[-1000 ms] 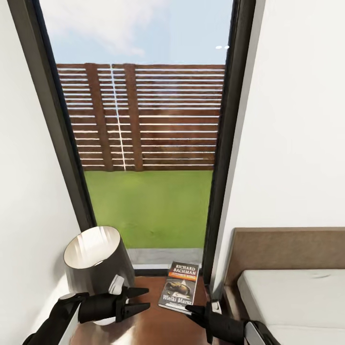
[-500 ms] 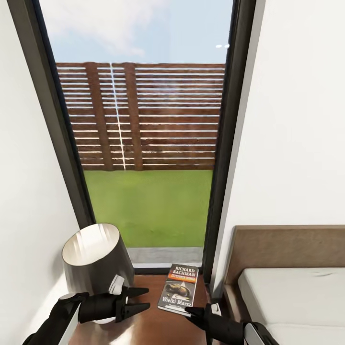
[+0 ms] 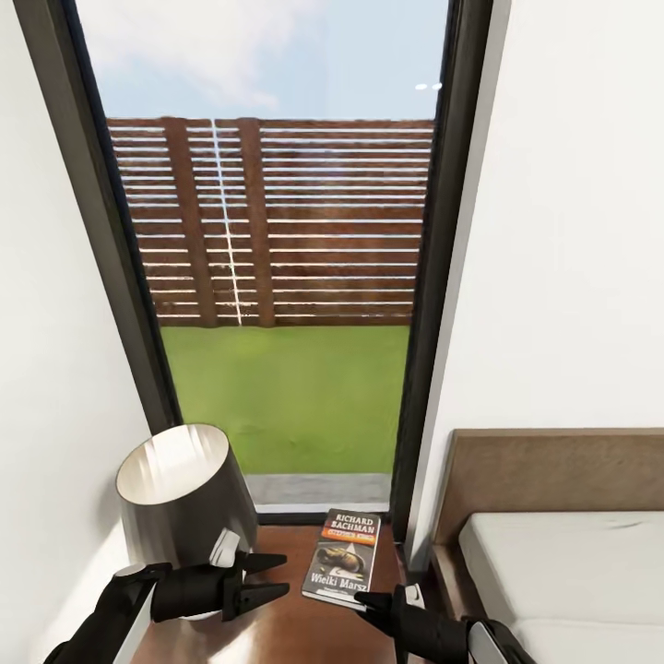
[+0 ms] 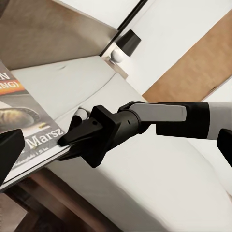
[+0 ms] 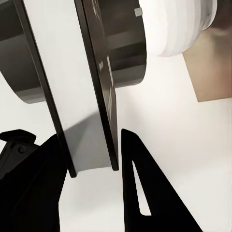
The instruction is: In the bedroom, move the book from the bed onto either nightstand, and place the two sandals side by side next to the bed.
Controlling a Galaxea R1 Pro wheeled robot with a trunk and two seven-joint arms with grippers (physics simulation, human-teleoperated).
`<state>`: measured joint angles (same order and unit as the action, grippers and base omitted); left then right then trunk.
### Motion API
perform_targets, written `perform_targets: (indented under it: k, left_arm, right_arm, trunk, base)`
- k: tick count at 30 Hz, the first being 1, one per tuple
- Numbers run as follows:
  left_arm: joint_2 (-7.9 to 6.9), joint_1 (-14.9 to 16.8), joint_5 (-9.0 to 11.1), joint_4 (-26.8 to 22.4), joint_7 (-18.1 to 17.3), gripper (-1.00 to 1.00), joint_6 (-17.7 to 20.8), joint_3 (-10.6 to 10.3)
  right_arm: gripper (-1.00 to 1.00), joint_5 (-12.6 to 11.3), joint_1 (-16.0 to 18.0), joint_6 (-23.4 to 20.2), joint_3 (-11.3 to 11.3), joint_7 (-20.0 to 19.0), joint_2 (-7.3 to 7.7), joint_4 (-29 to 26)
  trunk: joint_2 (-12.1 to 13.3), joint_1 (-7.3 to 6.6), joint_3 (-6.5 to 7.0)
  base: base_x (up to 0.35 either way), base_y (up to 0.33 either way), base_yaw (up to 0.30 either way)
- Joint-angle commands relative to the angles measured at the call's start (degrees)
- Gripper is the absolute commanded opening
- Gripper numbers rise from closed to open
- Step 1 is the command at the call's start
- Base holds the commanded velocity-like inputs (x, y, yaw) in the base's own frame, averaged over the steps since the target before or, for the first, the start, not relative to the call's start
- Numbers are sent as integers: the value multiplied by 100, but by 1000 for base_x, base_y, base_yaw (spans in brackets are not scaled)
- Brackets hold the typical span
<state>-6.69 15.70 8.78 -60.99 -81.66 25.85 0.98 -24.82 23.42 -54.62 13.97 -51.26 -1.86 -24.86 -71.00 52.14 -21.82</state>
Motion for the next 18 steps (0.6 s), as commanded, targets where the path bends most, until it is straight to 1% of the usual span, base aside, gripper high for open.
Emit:
perform_targets:
  k: [1,18]
  left_arm:
    - [-1,3,11,-1,-17,100,60,-1]
    - [1,3,10,17,-17,100,60,-10]
  right_arm:
    - [-100,29,4,-23,36,-24,-6,-1]
    - [-100,35,5,-22,28,-24,-16,-1]
  trunk:
    - [-46,23,-25]
    - [-727,396,-330]
  base:
    - [0,0,0]
    - [0,0,0]
